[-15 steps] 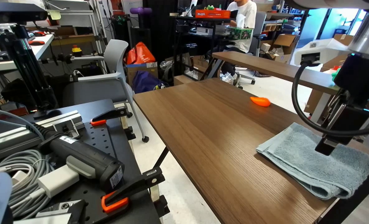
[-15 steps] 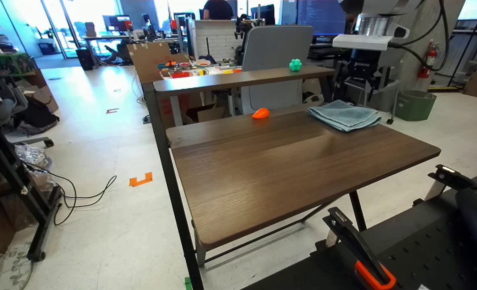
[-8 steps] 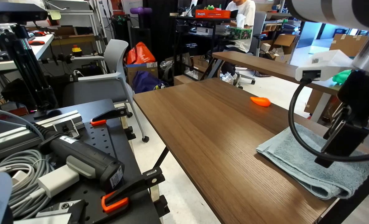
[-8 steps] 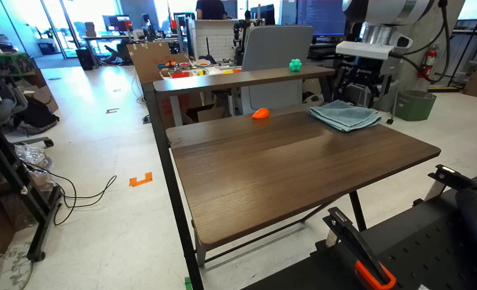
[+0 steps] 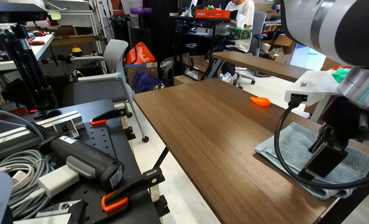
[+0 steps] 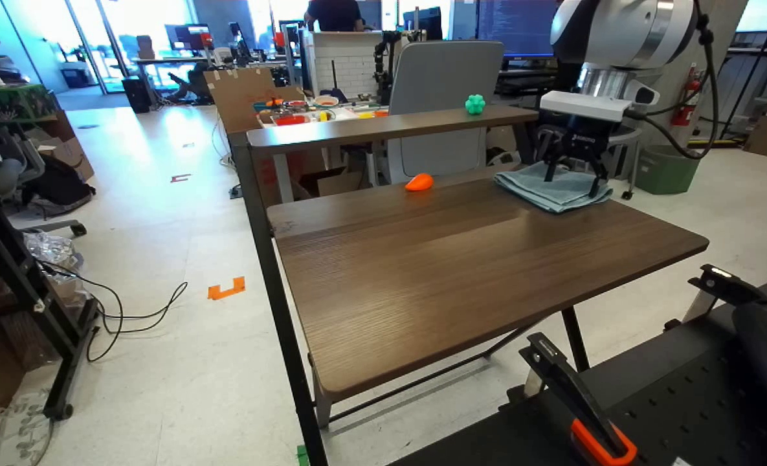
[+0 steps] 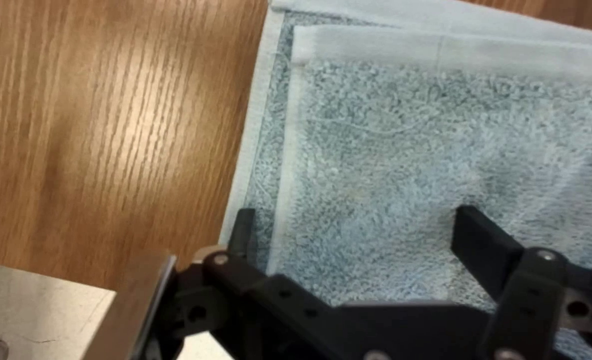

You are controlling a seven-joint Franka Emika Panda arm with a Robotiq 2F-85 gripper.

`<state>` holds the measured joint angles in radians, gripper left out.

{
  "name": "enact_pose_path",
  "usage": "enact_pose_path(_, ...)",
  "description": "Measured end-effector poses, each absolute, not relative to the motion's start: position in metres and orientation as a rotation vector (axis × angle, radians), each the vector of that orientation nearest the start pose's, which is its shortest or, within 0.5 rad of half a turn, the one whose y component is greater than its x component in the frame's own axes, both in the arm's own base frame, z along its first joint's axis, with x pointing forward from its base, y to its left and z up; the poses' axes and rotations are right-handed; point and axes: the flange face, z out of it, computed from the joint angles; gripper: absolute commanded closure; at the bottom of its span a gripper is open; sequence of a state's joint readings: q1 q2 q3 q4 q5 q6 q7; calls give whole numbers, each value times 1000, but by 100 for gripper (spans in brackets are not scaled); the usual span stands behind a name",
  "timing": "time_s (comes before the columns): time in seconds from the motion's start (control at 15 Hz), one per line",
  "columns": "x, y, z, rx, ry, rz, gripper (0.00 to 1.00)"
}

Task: Use the towel to wipe the table.

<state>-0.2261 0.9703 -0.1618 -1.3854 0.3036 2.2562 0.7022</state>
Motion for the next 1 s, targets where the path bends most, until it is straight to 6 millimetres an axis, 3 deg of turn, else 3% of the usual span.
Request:
enact_pose_path(0.4, 676, -237, 118, -2512, 1753, 151, 0)
enact_pose_path(0.53, 679, -217, 109, -2540, 1715, 194, 0)
enact_pose_path(0.87, 687, -142, 94, -2661, 1517, 362, 0)
enact_pose_path(1.0, 693, -126, 95, -2686, 1479, 381, 0)
